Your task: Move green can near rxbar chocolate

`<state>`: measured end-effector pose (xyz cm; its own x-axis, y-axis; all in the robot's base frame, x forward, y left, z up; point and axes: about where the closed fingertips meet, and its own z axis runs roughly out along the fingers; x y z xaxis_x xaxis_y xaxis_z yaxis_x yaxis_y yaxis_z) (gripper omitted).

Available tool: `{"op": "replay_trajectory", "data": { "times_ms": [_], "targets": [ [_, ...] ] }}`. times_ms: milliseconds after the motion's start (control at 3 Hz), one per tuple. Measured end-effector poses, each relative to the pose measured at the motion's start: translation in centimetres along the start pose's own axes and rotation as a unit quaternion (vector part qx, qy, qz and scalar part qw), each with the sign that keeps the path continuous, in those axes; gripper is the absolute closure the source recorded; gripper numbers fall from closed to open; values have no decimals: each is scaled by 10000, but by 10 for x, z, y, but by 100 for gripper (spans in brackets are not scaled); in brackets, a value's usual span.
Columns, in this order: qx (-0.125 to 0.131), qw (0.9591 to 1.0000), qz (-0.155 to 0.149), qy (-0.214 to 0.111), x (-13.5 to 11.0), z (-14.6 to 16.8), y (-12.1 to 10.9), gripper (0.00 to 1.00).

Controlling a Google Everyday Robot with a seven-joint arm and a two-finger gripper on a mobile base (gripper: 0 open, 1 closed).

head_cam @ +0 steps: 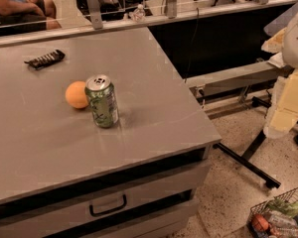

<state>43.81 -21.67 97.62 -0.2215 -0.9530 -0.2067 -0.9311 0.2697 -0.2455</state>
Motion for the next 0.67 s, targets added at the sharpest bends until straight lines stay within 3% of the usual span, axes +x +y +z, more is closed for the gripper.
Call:
{"op": "replay_trajectory", "data": {
  "times_ms": [333, 667],
  "targets": [
    [1, 10000, 0, 0, 0, 0, 0, 0],
    [-76, 9996, -41, -263, -5, -2, 1, 0]
  ]
}}
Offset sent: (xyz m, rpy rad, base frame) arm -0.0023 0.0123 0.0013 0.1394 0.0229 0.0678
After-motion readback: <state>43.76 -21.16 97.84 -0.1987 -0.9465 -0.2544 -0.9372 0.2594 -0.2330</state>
